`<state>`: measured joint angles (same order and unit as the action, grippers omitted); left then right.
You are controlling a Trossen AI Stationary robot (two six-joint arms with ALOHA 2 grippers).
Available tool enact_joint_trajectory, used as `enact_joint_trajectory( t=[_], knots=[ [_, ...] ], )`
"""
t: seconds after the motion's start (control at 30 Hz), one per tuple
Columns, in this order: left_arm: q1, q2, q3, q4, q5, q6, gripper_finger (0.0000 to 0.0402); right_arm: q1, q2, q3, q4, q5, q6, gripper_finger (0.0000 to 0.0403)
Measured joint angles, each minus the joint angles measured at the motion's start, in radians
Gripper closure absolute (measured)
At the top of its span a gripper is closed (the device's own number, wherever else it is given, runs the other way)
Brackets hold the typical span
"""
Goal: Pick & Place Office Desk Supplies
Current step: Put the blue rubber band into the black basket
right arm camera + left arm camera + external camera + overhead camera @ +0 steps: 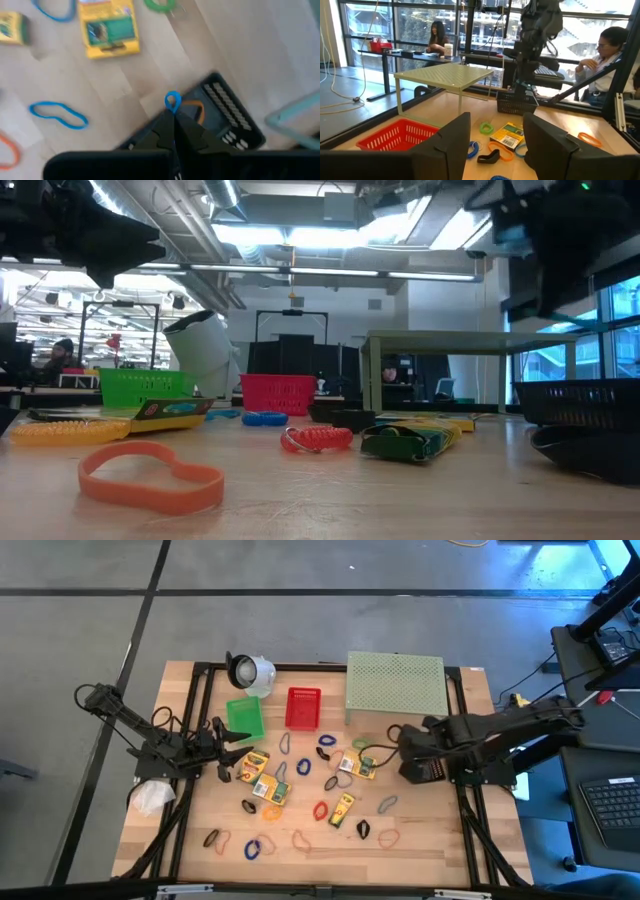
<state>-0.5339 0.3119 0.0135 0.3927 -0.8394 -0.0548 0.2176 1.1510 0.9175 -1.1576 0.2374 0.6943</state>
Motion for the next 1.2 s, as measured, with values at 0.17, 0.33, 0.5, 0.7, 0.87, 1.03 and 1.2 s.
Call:
enact_joint_trajectory(
  t=[0.17,0.33,0.5,0.7,0.87,1.03,1.2],
  knots=[
    [0.000,0.000,0.004,-0.002,-0.018,-0.006,0.0224,0.000,-0.062,-0.119,0.016,-0.017,0.073,0.0403],
    [0.000,0.012,0.070,-0.025,-0.016,0.007,0.0221,0.000,-0.069,-0.224,0.067,-0.056,0.080,0.0403],
    [0.000,0.069,0.160,-0.143,-0.019,0.013,0.0221,0.000,-0.069,-0.310,0.164,-0.098,0.113,0.0403],
    [0.000,0.167,0.217,-0.171,-0.020,0.016,0.0220,0.000,-0.069,-0.354,0.248,-0.100,0.117,0.0403],
    [0.005,0.231,0.236,-0.184,-0.021,0.006,0.0219,0.000,-0.069,-0.375,0.246,-0.112,0.147,0.0397],
    [0.049,0.280,0.265,-0.219,0.026,-0.035,0.0219,0.000,-0.069,-0.377,0.246,-0.118,0.160,0.0373],
    [0.113,0.336,0.306,-0.298,0.099,-0.080,0.0219,0.000,-0.068,-0.377,0.246,-0.119,0.162,0.0336]
  ],
)
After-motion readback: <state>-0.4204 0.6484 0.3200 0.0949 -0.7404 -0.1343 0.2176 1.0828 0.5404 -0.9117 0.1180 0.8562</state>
